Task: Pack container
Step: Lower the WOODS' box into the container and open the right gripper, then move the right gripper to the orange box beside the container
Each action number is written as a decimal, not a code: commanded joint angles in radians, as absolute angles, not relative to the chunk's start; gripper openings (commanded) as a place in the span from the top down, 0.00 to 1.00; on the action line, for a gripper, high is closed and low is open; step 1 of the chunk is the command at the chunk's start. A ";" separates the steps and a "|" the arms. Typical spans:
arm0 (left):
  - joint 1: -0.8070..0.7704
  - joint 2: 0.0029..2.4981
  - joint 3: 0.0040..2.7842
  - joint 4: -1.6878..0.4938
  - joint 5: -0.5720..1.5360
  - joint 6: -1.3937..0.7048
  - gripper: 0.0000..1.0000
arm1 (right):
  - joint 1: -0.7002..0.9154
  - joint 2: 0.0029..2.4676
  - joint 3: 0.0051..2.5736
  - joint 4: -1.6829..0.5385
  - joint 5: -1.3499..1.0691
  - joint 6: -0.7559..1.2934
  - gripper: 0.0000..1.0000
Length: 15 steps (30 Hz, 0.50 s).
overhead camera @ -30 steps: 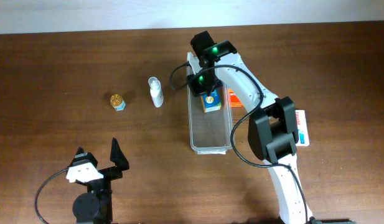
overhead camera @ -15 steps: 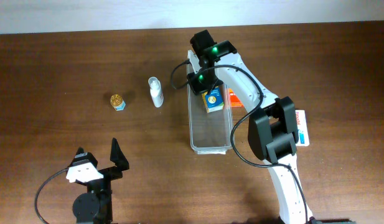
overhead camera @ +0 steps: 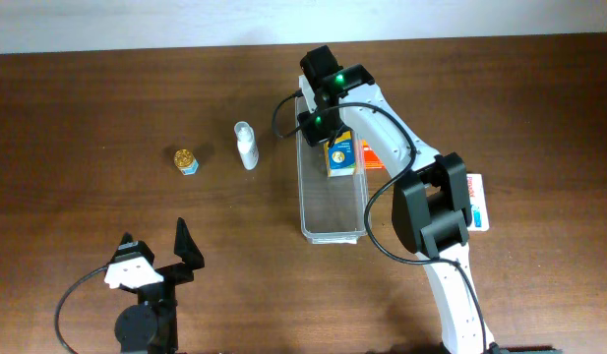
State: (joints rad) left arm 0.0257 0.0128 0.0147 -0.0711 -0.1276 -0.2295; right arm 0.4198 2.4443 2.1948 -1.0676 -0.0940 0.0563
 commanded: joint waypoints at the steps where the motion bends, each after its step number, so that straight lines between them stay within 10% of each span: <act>1: 0.027 0.006 0.009 -0.072 -0.117 -0.239 0.00 | 0.425 2.460 2.211 -1.064 -0.065 0.060 0.91; 15: 0.027 0.006 0.009 -0.072 -0.117 -0.239 0.01 | 0.425 2.441 2.309 -1.071 -0.043 0.064 0.89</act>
State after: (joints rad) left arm 0.0257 0.0128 0.0147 -0.0711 -0.1272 -0.2295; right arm 0.4198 2.4454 2.2208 -1.0714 -0.0486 0.0566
